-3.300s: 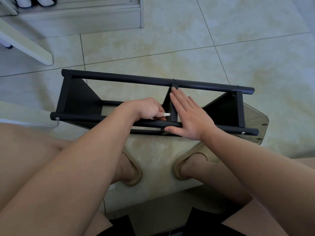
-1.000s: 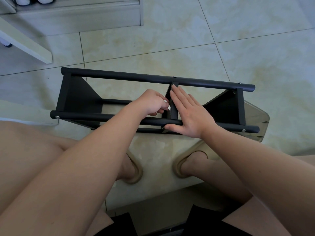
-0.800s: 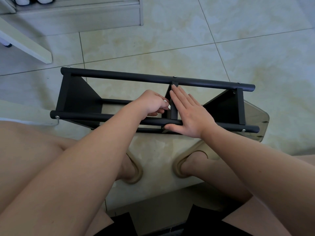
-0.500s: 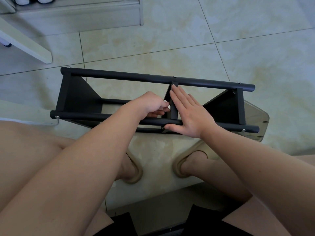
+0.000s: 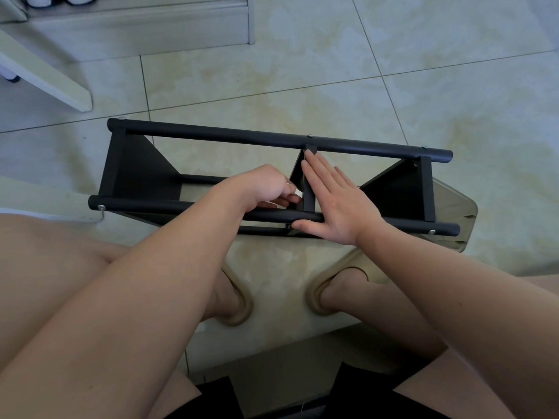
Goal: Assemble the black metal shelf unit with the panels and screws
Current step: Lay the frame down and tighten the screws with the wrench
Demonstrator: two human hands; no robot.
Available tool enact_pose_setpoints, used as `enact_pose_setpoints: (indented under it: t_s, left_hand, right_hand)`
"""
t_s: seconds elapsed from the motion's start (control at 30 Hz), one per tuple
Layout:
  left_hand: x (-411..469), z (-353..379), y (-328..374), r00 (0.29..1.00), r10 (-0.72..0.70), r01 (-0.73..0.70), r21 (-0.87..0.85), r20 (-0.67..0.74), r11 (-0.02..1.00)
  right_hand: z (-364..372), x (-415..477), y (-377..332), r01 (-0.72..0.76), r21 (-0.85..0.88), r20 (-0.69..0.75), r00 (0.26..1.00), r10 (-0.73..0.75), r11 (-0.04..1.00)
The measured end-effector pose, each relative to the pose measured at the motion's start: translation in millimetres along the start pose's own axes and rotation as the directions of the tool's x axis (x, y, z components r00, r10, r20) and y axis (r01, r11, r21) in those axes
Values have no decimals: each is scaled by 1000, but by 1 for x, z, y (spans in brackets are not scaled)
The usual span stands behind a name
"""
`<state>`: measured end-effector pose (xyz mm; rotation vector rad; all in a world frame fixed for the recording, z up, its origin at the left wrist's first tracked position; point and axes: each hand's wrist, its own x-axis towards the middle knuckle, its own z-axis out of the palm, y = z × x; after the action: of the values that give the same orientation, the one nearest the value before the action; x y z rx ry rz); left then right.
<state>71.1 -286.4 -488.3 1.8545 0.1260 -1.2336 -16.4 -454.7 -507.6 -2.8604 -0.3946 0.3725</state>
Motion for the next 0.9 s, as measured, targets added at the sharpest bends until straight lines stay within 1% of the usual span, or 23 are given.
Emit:
enact_pose_setpoints:
  t_s: [0.1, 0.23, 0.4, 0.63, 0.8, 0.9]
  left_hand:
    - [1, -2, -1, 1000, 15, -15, 38, 12, 999]
    - [3, -5, -3, 999, 40, -43, 141, 23, 989]
    - [6, -5, -6, 997, 63, -72, 187, 53, 980]
    - [5, -9, -8, 993, 99, -113, 318, 61, 941]
    - [5, -9, -9, 994, 98, -109, 353, 49, 929]
    - [6, -9, -9, 994, 91, -109, 376, 66, 920]
  right_hand:
    - [0, 0, 0, -1, -3, 0, 1000, 1, 1000]
    - [0, 0, -1, 2, -1, 1, 1000, -2, 1000]
    - [-1, -1, 0, 0, -2, 5, 1000, 0, 1000]
    - [-1, 0, 0, 0, 2, 3, 1000, 0, 1000]
    - [1, 0, 1, 5, 1, -1, 1000, -5, 1000]
    - [1, 0, 1, 6, -1, -3, 1000, -6, 1000]
